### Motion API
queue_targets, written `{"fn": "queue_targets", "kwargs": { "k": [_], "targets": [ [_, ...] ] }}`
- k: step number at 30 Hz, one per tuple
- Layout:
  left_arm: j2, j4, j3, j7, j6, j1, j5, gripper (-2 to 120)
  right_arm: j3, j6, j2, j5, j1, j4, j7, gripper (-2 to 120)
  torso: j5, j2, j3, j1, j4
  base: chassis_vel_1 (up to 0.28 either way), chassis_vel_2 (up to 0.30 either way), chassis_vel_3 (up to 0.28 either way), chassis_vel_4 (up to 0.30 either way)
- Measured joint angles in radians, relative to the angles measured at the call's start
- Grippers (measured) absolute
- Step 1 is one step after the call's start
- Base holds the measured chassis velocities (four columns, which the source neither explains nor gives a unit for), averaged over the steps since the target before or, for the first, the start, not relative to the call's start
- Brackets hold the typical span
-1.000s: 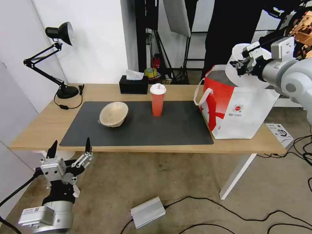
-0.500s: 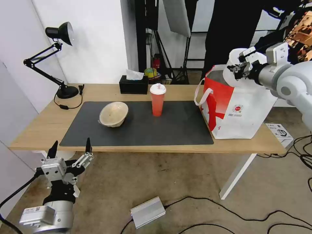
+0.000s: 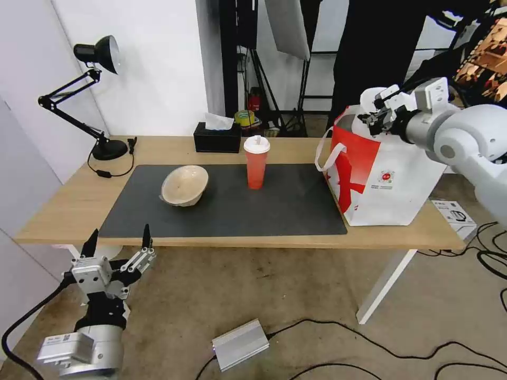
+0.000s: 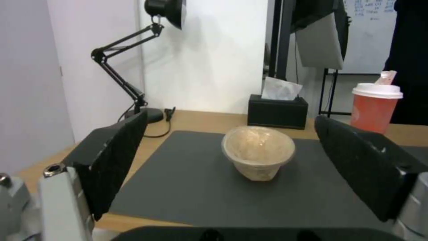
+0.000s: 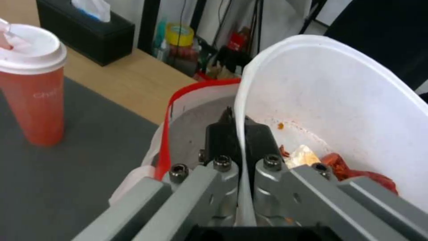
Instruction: Pick up the trash from the table and place it into the takeout bag.
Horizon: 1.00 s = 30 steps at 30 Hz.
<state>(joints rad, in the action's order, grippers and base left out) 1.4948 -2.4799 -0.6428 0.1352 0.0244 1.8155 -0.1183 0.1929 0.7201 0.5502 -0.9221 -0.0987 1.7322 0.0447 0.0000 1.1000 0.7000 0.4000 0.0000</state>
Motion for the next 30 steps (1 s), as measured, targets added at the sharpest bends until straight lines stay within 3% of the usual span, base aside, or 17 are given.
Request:
{"fn": "queue_targets", "kwargs": {
  "k": [21, 30],
  "targets": [
    [0.006, 0.002, 0.007, 0.000, -0.001, 0.002, 0.002, 100, 0.028, 0.001, 0.024, 0.000, -0.017, -0.044, -0.008, 0, 0.0000, 0.000, 0.000, 0.000, 0.0000, 0.000, 0.000, 0.000, 0.000],
    [0.005, -0.001, 0.007, 0.000, -0.002, 0.003, 0.003, 100, 0.026, 0.001, 0.027, 0.000, -0.015, -0.046, 0.012, 28, 0.0000, 0.000, 0.000, 0.000, 0.0000, 0.000, 0.000, 0.000, 0.000]
  ]
}}
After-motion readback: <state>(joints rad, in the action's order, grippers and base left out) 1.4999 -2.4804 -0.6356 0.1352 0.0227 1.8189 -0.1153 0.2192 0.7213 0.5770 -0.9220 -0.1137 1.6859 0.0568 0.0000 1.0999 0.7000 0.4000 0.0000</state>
